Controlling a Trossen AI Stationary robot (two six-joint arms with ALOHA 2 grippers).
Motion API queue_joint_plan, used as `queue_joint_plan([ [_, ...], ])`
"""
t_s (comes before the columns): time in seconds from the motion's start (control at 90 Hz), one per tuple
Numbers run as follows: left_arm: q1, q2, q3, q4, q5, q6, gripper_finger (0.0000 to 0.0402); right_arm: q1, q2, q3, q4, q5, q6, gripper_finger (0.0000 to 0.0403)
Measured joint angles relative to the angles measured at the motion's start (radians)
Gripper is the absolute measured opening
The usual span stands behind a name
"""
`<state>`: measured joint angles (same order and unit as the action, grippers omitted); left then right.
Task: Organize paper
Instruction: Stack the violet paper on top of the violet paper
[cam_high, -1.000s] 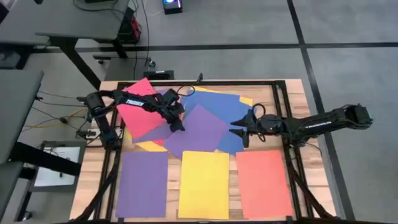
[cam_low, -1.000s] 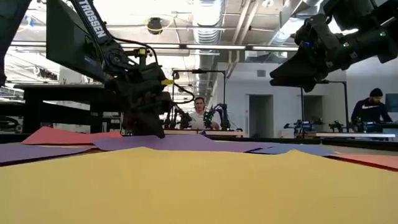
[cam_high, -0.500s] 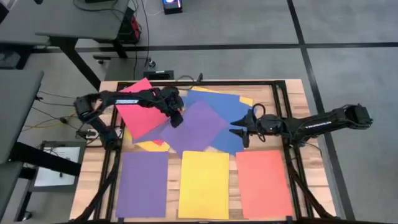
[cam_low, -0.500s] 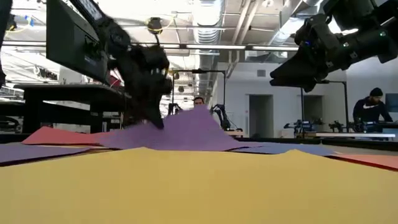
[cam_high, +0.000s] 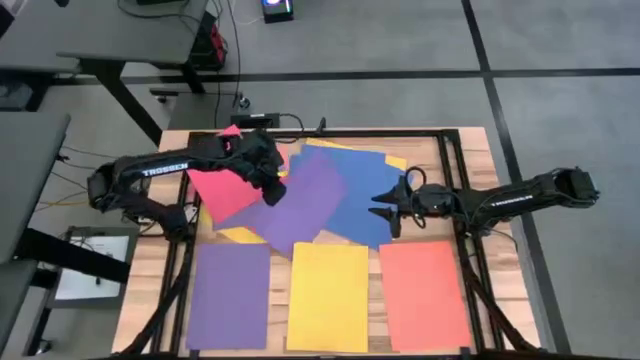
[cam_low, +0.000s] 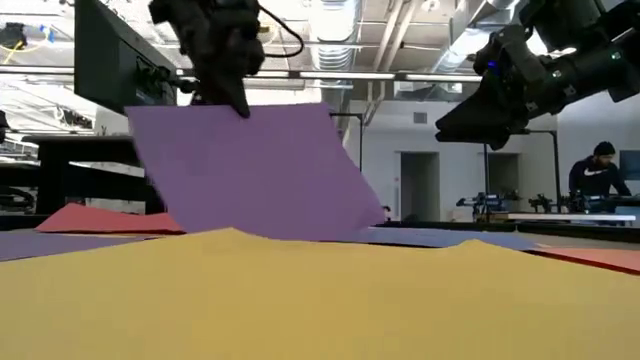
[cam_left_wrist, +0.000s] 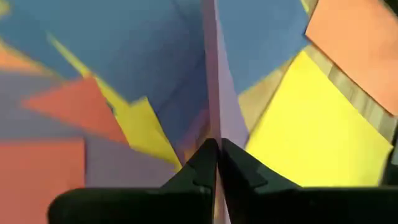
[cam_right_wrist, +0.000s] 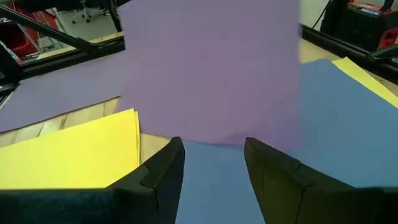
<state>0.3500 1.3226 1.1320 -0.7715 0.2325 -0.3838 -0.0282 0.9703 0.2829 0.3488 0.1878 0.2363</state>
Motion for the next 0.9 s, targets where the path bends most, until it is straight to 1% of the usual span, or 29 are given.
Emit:
queue_joint_plan([
  [0.111,-0.043,-0.058,0.000,-0.054,-0.022,-0.092,0.0000,0.002,0.000,0.000,-0.010,0.000,0.000,0.0159],
  [0.189,-0.060,-0.105,0.000,-0.123,-0.052,-0.133,0.0000,0.002,0.000,0.000,-0.026,0.000,0.001,0.0159],
  [0.233,-0.064,-0.127,0.000,-0.153,-0.064,-0.137,0.0000,0.002,0.000,-0.001,-0.031,0.000,0.003,0.0159],
  [0.289,-0.078,-0.152,-0.009,-0.159,-0.101,-0.135,0.0000,0.002,0.000,-0.011,-0.022,0.000,0.013,0.0159],
  [0.322,-0.089,-0.157,-0.016,-0.158,-0.107,-0.138,0.0000,0.002,0.000,-0.016,-0.022,0.000,0.022,0.0159],
  [0.489,-0.121,-0.142,-0.071,-0.156,-0.158,-0.118,0.0000,0.002,0.000,-0.027,-0.017,0.000,0.071,0.0159],
  [0.578,-0.131,-0.113,-0.137,-0.088,-0.153,-0.103,0.0000,-0.016,0.000,-0.027,0.001,-0.001,0.144,0.0159],
  [0.633,-0.136,-0.088,-0.189,-0.014,-0.116,-0.092,0.0000,-0.045,0.006,-0.018,0.003,-0.001,0.171,0.0159],
  [0.722,-0.148,-0.038,-0.282,0.175,-0.053,-0.071,0.0000,-0.109,0.041,0.028,-0.040,-0.030,0.174,0.0159],
  [0.822,-0.155,0.042,-0.370,0.411,-0.021,-0.060,0.0000,-0.185,0.137,0.136,-0.162,-0.117,0.165,0.0159],
  [0.9,-0.154,0.113,-0.402,0.548,-0.022,-0.039,0.0000,-0.224,0.242,0.220,-0.261,-0.133,0.127,0.0159],
])
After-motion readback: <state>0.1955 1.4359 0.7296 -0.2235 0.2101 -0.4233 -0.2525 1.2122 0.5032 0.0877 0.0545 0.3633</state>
